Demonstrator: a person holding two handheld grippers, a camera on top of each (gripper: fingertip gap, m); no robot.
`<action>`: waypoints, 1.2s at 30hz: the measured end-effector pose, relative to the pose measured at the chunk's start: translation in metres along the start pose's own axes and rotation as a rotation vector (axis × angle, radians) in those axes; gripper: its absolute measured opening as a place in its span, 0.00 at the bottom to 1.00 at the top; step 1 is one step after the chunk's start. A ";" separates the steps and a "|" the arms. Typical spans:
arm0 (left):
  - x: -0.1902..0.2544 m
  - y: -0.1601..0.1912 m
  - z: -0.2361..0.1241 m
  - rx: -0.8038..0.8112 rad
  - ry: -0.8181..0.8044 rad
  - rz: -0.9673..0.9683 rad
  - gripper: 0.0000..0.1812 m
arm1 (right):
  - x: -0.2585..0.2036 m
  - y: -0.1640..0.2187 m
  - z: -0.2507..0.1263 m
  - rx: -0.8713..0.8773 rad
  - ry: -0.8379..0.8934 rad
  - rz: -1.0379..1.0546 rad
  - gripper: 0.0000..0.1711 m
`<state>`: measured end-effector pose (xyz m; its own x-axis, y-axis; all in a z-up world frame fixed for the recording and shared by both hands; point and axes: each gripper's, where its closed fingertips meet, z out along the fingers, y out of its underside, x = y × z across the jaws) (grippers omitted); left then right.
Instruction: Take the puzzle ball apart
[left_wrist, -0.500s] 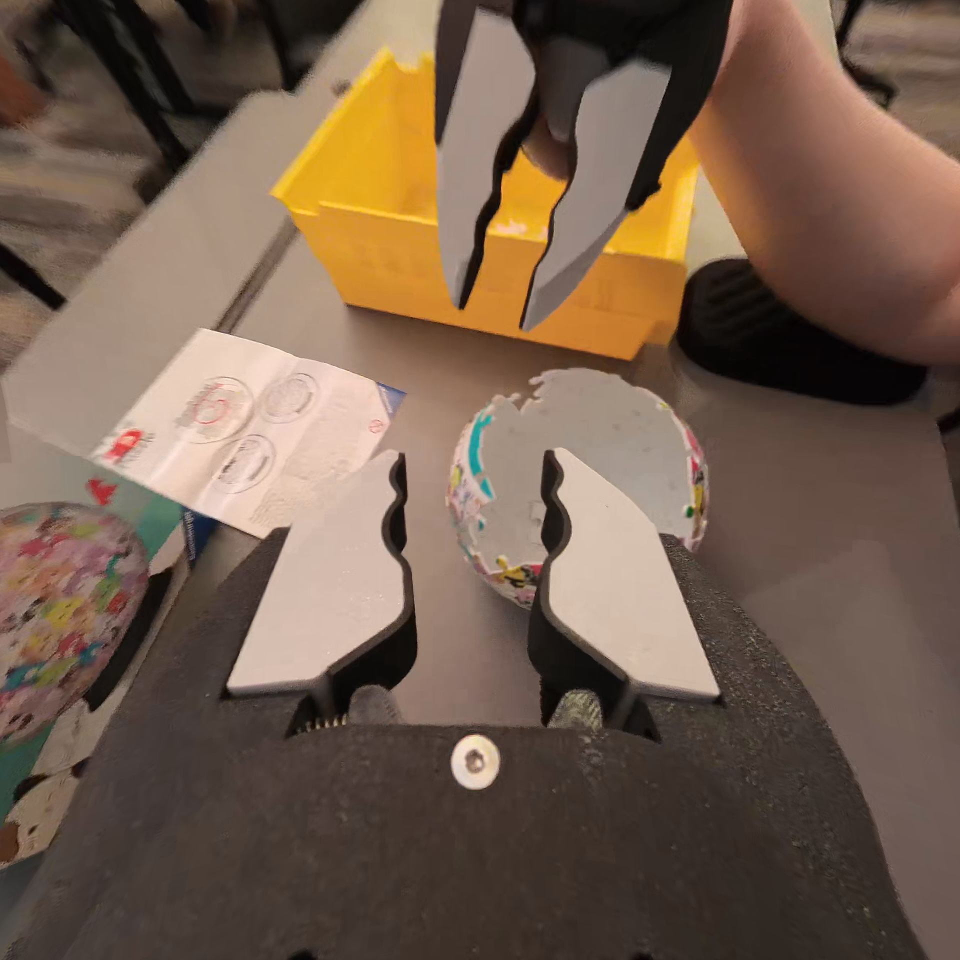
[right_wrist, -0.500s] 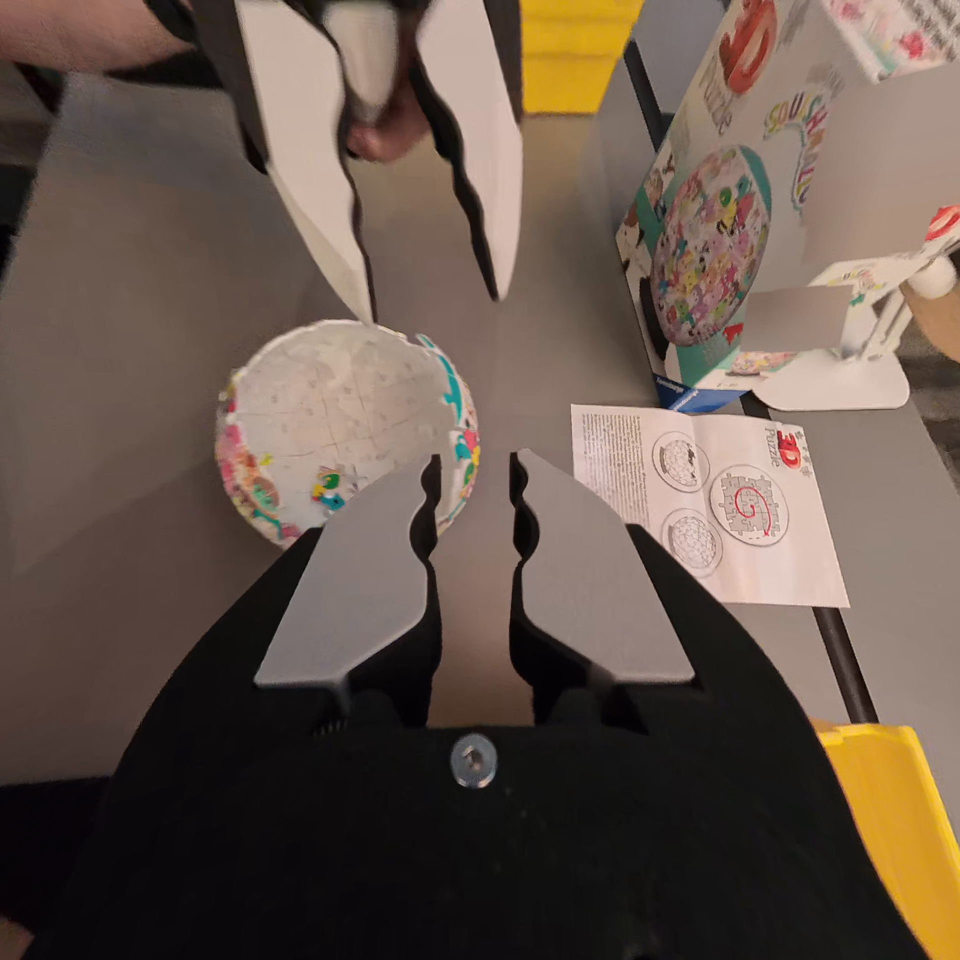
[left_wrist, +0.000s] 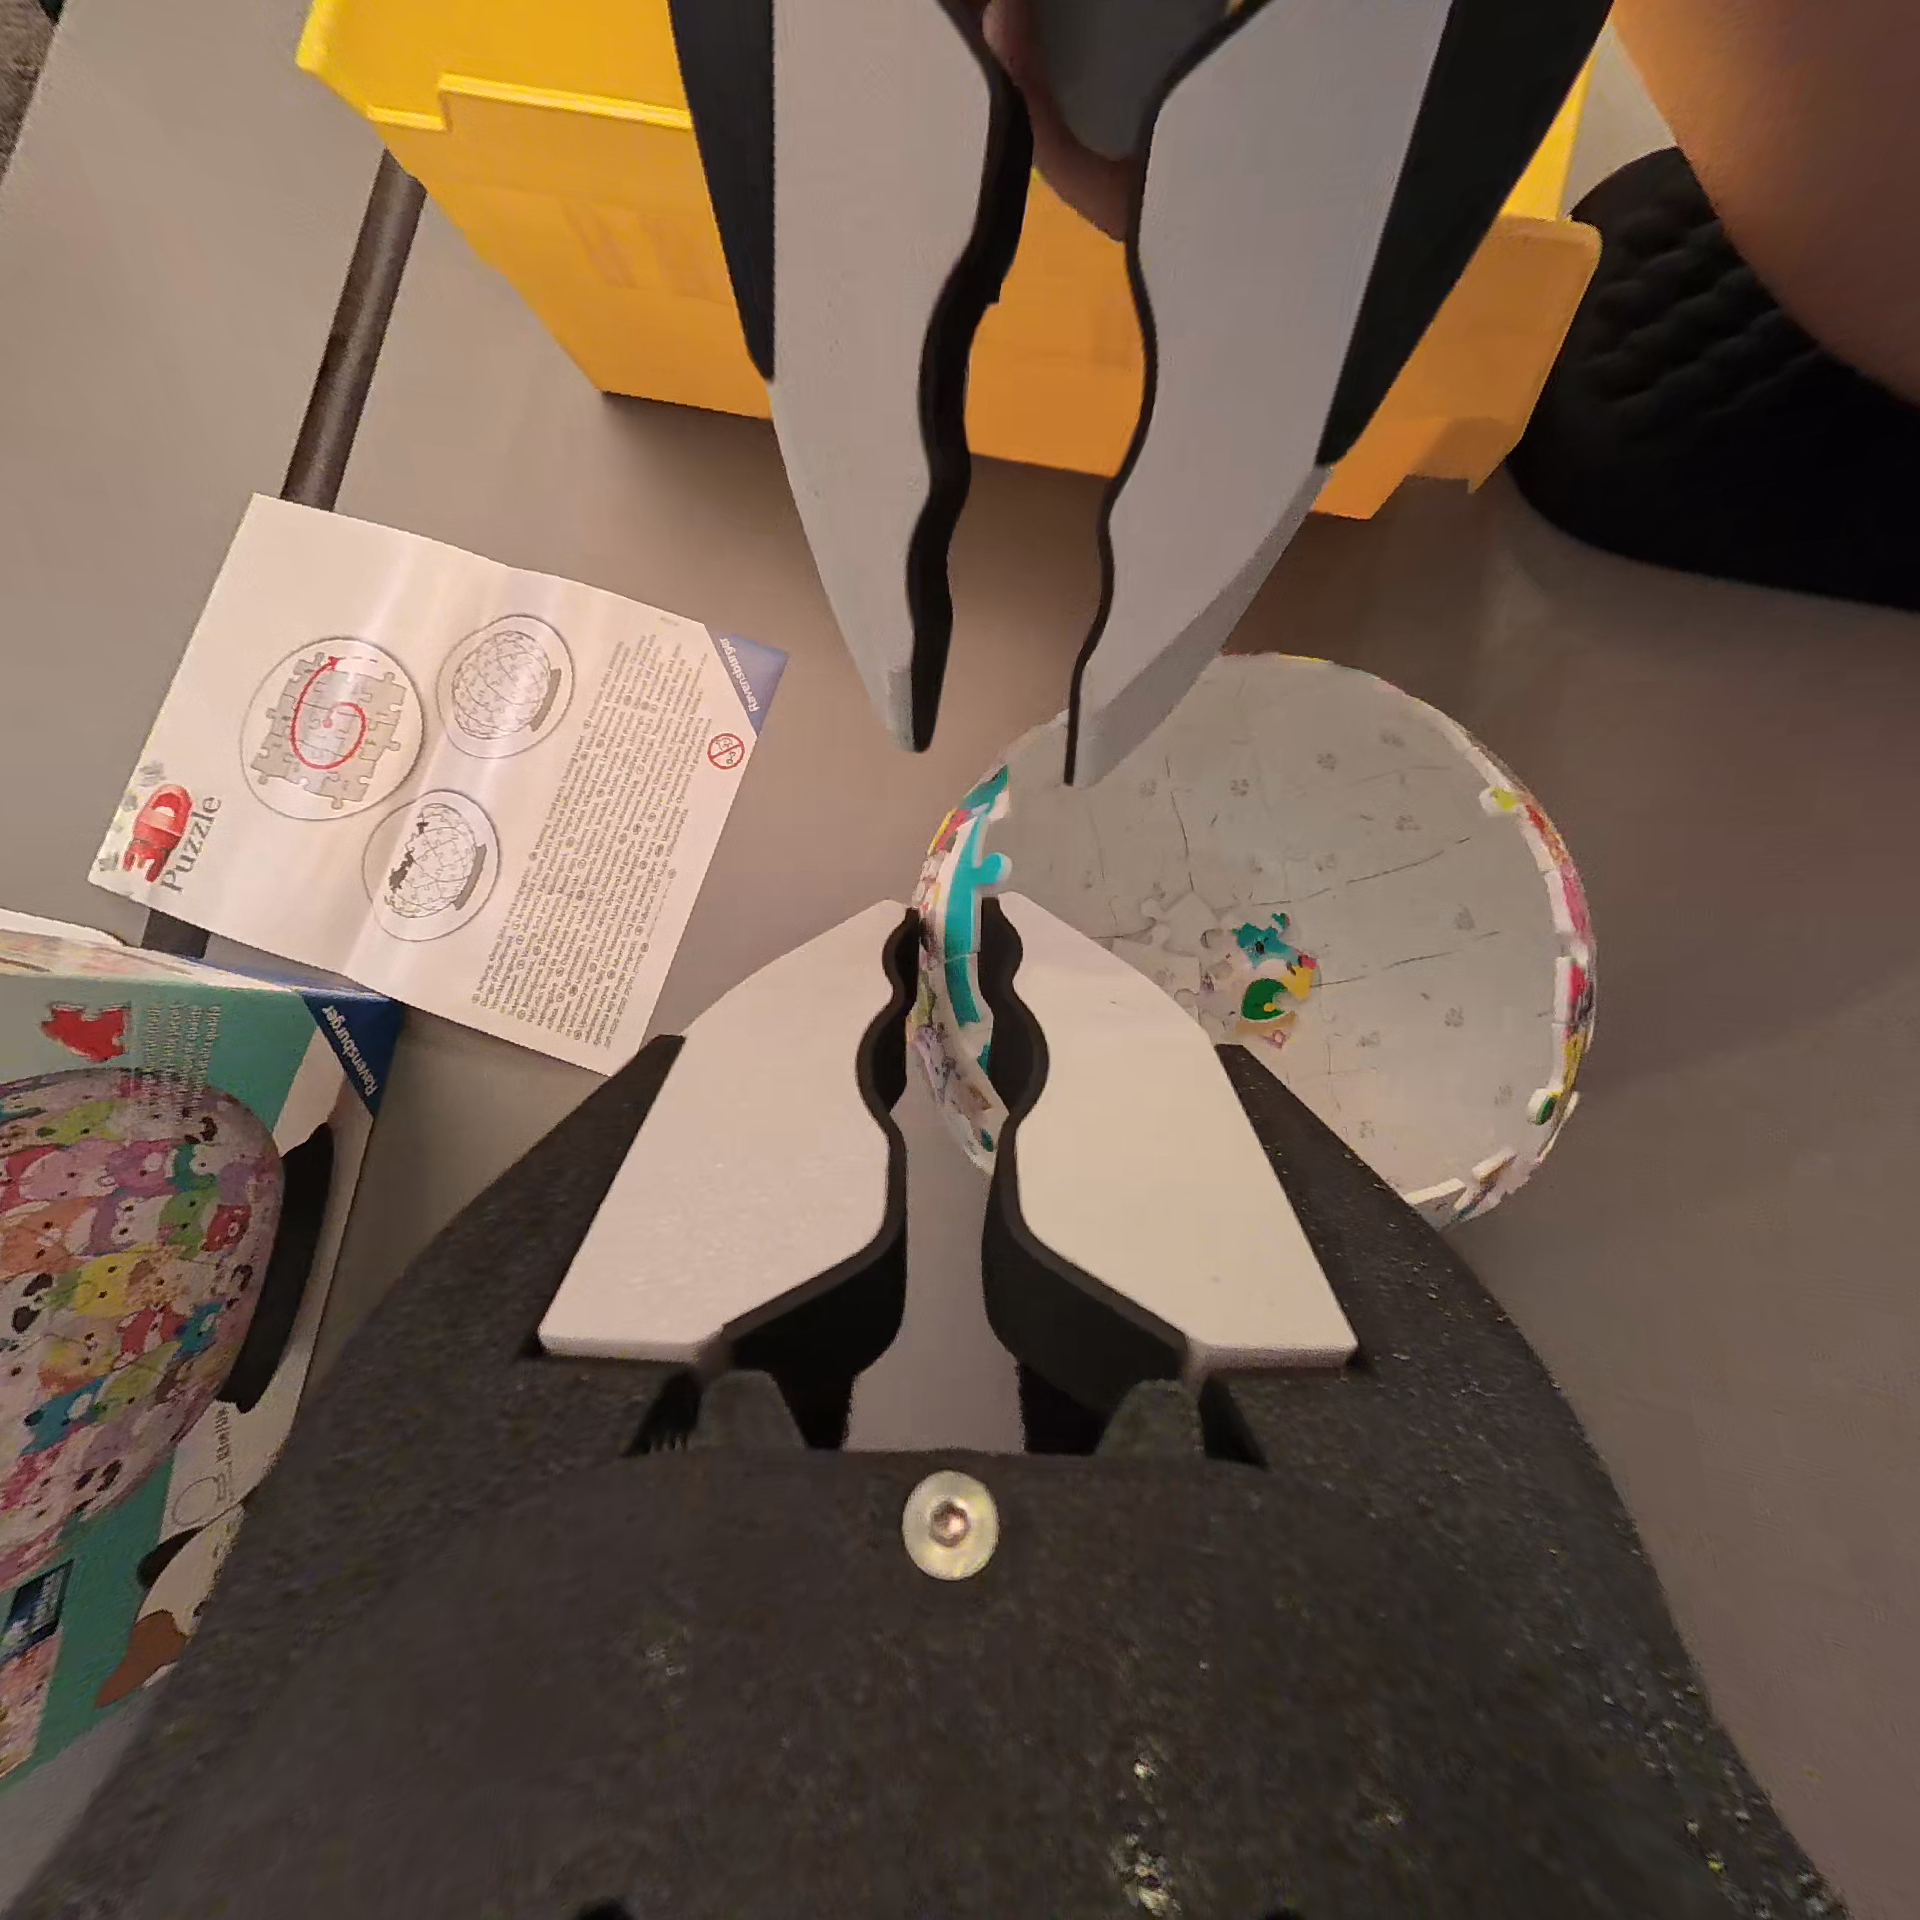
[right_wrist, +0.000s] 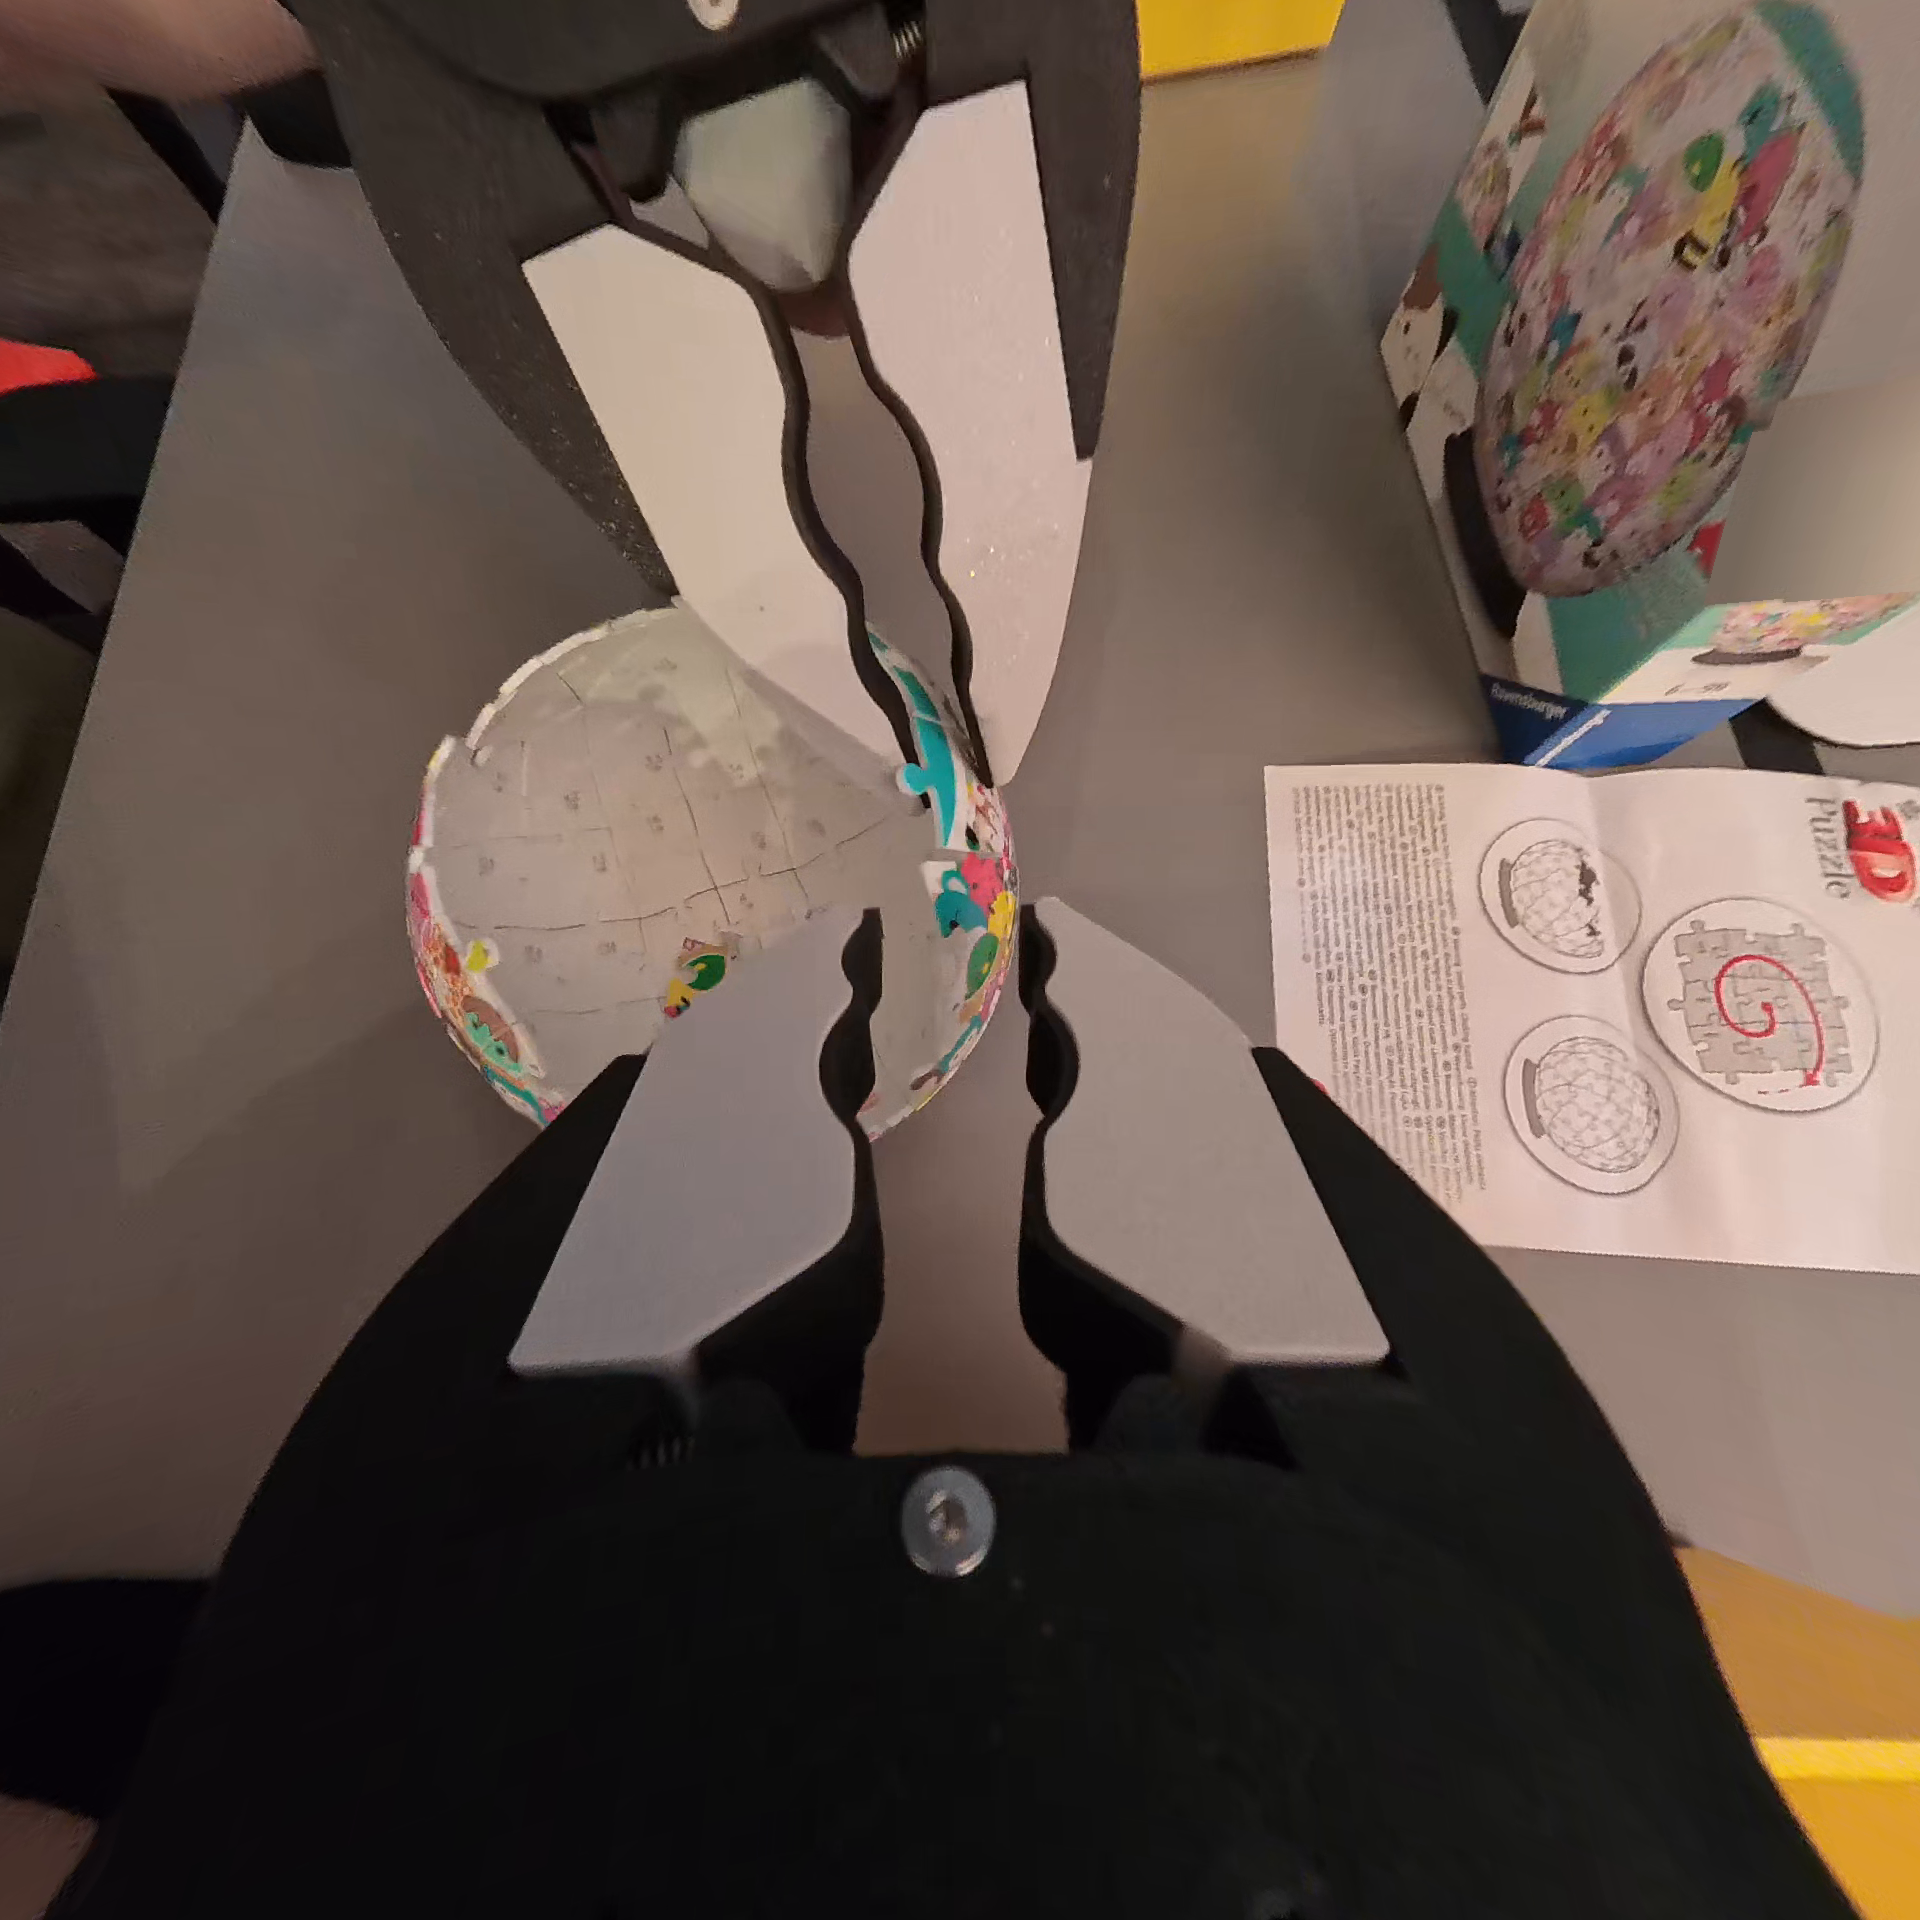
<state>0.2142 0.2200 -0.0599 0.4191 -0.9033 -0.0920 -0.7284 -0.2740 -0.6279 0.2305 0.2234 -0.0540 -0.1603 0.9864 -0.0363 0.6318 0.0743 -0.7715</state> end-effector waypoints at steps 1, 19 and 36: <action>-0.001 0.000 -0.001 -0.002 0.003 -0.008 0.06 | -0.001 0.001 0.001 -0.008 -0.006 0.001 0.15; -0.002 0.005 -0.012 0.056 0.237 -0.195 0.08 | 0.002 -0.005 0.007 -0.004 -0.014 0.106 0.07; 0.015 0.033 -0.040 0.247 0.098 -0.244 0.25 | 0.000 -0.034 0.027 -0.034 0.170 -0.245 0.14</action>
<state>0.1746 0.1838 -0.0510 0.5018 -0.8518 0.1504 -0.4554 -0.4080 -0.7913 0.1889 0.2166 -0.0452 -0.1842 0.9486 0.2575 0.6153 0.3156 -0.7223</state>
